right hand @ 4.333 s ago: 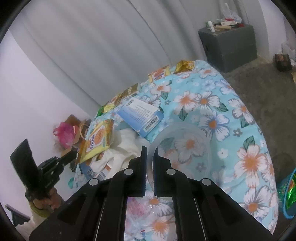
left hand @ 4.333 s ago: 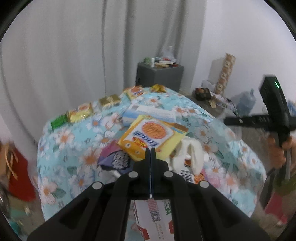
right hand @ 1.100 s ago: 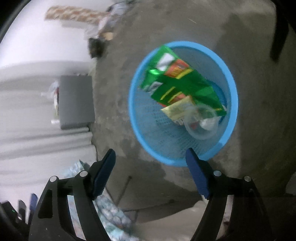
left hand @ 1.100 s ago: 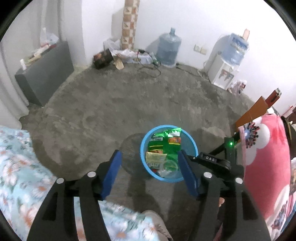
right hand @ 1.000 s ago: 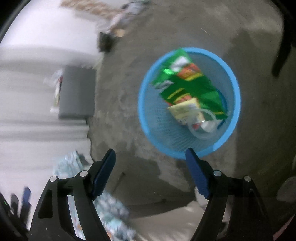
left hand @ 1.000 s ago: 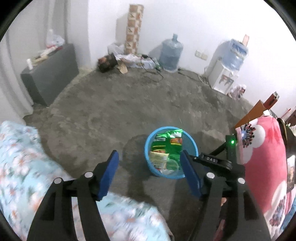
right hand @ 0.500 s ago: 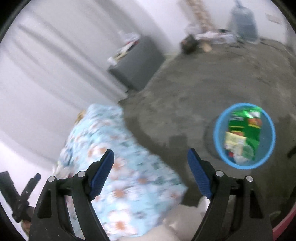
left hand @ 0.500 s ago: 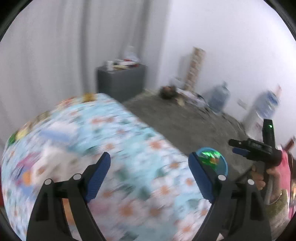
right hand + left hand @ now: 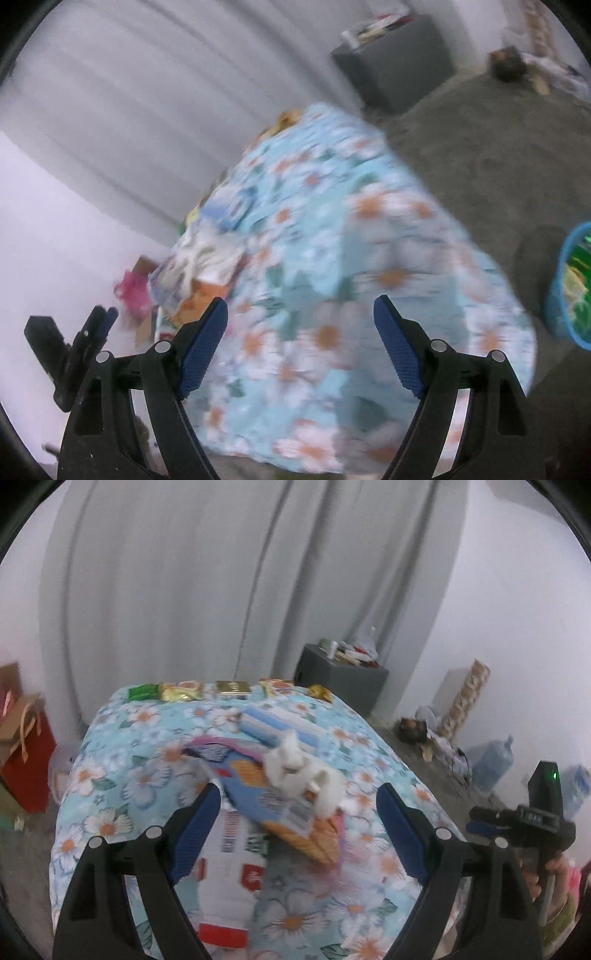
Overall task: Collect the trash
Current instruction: 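Move both tools back over the bed toward the white tissue and wrappers, then grasp the pink-blue snack wrapper with the left tool while the right tool grasps the white tissue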
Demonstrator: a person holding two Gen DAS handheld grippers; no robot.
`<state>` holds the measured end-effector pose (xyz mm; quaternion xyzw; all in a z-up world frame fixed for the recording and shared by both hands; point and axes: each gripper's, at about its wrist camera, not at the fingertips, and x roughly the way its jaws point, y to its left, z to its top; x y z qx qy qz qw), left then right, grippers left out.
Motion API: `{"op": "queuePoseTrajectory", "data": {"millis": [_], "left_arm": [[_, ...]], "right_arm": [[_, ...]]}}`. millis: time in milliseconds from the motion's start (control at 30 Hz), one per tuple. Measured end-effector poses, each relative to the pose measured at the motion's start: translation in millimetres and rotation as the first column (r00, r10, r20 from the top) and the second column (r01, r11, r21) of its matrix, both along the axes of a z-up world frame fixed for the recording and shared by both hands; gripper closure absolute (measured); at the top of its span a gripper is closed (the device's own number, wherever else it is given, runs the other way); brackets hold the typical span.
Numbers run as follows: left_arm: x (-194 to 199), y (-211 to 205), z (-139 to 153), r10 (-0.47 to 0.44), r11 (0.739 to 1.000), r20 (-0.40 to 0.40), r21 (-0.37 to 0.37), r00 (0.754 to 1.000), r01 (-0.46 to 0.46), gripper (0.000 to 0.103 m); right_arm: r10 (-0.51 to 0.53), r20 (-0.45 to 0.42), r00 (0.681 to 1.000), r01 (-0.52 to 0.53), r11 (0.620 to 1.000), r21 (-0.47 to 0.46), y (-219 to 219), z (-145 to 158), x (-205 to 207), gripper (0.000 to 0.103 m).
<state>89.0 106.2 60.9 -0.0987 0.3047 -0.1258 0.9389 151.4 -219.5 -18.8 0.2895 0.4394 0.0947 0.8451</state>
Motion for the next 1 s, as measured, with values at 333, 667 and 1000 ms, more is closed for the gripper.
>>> {"op": "queuePoseTrajectory", "data": {"millis": [333,667,1000], "left_arm": [[18.3,48.5,-16.3,0.049,0.980,-0.069,-0.190,0.996,-0.062,0.027],[21.6,70.2,-22.7,0.027,0.956,-0.091,-0.287,0.996,-0.052,0.049],[50.7,104.7,-31.0,0.024,0.919,-0.136,-0.387,0.990,-0.076,0.054]], "right_arm": [[0.212,0.067,0.975,-0.208,0.976,-0.055,88.7,28.3,58.8,0.028],[0.338,0.028,0.941,-0.326,0.924,-0.201,147.1,23.3,120.0,0.035],[0.376,-0.061,0.925,-0.379,0.893,-0.244,171.9,-1.6,135.1,0.072]]}}
